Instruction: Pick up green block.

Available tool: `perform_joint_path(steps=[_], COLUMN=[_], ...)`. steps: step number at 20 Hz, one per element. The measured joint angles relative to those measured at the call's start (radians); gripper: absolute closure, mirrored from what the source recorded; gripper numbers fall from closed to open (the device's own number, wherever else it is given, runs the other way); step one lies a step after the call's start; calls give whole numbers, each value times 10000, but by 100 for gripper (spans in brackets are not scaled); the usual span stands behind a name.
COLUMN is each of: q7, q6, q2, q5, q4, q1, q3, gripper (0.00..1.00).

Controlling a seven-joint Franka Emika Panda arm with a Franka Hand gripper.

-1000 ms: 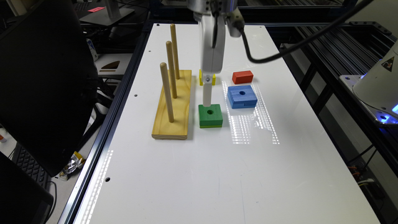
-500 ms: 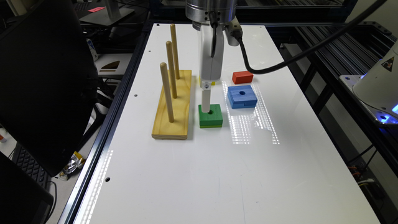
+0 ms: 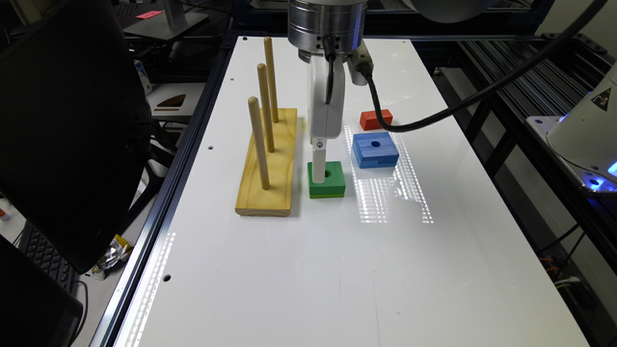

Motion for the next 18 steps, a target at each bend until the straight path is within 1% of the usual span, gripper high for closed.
perform_joint_path(steps=[7,15,18], q7=[0,0,1], q6=[8,7,1], q2=[4,202,252], q5=[0,0,0], q4=[94,359,361], q1=[-5,-5,3], q3=[-1,-4,7], gripper=[0,0,0])
